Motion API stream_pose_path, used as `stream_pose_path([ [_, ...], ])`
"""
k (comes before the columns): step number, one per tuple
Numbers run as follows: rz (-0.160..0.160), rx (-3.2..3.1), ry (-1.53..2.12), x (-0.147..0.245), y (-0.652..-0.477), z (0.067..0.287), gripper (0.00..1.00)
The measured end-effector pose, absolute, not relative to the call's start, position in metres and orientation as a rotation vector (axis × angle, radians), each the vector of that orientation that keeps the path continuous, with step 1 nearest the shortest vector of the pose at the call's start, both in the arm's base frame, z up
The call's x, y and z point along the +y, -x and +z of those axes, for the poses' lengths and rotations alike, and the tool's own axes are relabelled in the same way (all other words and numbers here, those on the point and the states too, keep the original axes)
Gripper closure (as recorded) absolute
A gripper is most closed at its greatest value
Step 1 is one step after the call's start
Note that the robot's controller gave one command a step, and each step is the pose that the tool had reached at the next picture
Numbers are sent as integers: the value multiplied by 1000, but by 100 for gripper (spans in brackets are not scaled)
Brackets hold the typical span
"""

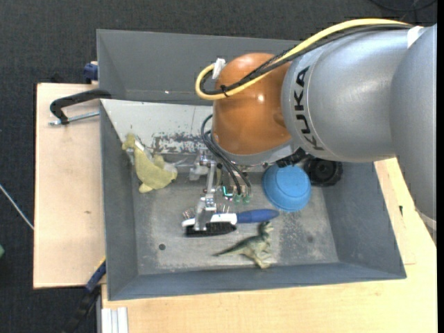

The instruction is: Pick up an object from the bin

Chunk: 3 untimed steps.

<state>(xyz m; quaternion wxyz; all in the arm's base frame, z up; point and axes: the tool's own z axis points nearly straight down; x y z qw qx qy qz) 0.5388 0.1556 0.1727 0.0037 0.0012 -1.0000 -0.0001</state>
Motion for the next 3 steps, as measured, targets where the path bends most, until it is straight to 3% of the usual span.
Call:
stream_pose_path([
  [1, -5, -3146, 62, 82, -527, 70, 0],
  [2, -7, -3159, 60, 83, -531, 75, 100],
  [3, -5, -3151, 90, 89, -523, 218, 100],
])
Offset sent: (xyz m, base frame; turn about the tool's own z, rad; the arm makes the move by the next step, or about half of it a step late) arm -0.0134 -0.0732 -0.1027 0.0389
